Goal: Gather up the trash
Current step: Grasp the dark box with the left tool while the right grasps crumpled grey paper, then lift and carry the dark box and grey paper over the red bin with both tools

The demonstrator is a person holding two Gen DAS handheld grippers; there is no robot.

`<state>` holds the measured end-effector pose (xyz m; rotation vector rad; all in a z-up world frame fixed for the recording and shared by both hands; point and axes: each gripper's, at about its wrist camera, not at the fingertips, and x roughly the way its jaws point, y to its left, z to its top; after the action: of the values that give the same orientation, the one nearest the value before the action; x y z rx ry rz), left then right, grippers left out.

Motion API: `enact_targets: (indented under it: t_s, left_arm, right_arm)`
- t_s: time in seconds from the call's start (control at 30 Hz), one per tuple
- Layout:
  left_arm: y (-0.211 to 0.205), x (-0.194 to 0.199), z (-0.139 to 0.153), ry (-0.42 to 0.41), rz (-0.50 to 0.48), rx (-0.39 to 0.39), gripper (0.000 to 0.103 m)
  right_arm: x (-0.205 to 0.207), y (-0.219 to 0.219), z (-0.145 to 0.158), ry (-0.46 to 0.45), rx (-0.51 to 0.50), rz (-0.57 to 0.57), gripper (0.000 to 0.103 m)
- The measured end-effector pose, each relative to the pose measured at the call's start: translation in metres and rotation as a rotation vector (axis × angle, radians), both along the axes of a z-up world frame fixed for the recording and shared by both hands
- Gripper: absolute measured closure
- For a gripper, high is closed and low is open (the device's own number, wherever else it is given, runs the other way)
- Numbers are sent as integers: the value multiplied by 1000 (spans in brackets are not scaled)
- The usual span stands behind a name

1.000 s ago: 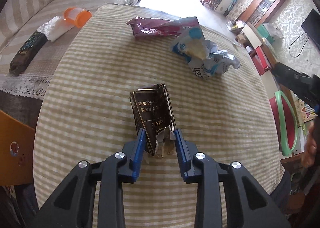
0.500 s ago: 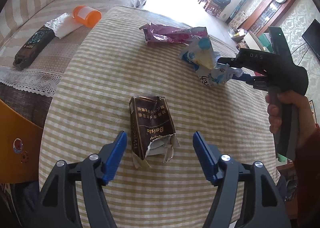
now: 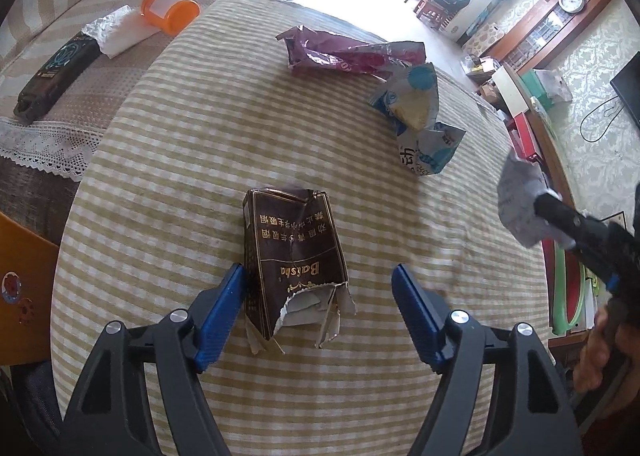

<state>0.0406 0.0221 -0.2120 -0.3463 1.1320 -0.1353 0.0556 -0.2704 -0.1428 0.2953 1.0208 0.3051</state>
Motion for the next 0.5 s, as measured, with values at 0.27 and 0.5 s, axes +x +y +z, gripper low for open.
enact_targets:
  t_s: [0.27, 0.5]
  left_arm:
    - [7, -1, 4, -23, 16, 3, 65]
    - [-12, -11, 70, -210, -11, 41, 65]
  right_arm:
    - [-36, -3, 9, -25, 31, -48, 58]
    - [-48, -11, 66, -200, 37, -98, 57]
